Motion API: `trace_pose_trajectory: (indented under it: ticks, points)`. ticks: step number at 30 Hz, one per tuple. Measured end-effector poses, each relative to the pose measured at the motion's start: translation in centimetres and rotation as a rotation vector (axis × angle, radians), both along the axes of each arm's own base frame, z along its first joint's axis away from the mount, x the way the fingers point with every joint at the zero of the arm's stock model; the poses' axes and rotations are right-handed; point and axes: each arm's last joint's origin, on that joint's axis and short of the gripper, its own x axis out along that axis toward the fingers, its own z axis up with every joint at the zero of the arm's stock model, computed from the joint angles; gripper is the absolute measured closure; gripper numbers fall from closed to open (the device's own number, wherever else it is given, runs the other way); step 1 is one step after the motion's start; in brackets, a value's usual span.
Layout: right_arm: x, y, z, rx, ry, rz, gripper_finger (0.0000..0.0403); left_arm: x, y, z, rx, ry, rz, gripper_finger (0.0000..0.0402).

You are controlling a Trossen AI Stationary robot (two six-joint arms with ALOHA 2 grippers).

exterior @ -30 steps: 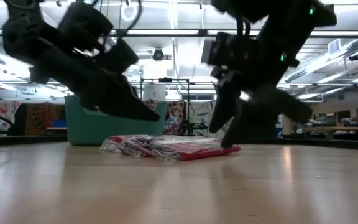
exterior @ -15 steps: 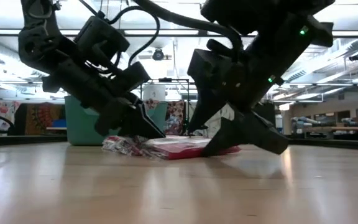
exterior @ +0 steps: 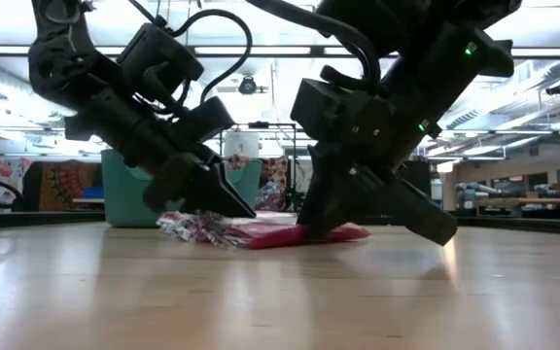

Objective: Sort popcorn bags into baskets
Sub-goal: Put the popcorn bag into the green bin

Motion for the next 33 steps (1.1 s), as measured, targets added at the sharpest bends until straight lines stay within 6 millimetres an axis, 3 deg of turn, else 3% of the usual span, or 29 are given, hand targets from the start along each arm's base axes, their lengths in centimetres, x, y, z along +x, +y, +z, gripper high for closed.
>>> trace_pose_trajectory:
  ticks: [4, 9, 14, 23, 33]
  points:
    - [0.0, 0.1, 0.1, -0.001, -0.008, -0.001, 0.0393, -0.8, 0.0, 1.3, 0.0, 0.045, -0.009, 0.028]
    - [0.0, 0.1, 0.3, 0.003, -0.006, -0.013, 0.0393, -2.0, -0.3, 3.8, -0.005, 0.07, -0.015, 0.028]
    - [0.1, 0.3, 2.1, -0.046, -0.007, -0.033, 0.0398, -3.4, -1.7, 5.7, 0.02, 0.052, -0.027, 0.028]
    - [-0.3, -0.5, 6.7, -0.092, -0.036, -0.064, 0.0398, -7.4, -3.5, 6.7, -0.004, -0.048, -0.092, 0.028]
    - [1.2, -4.1, 8.7, -0.146, -0.125, -0.077, 0.0399, -10.9, -4.2, 6.6, -0.148, -0.134, -0.102, 0.028]
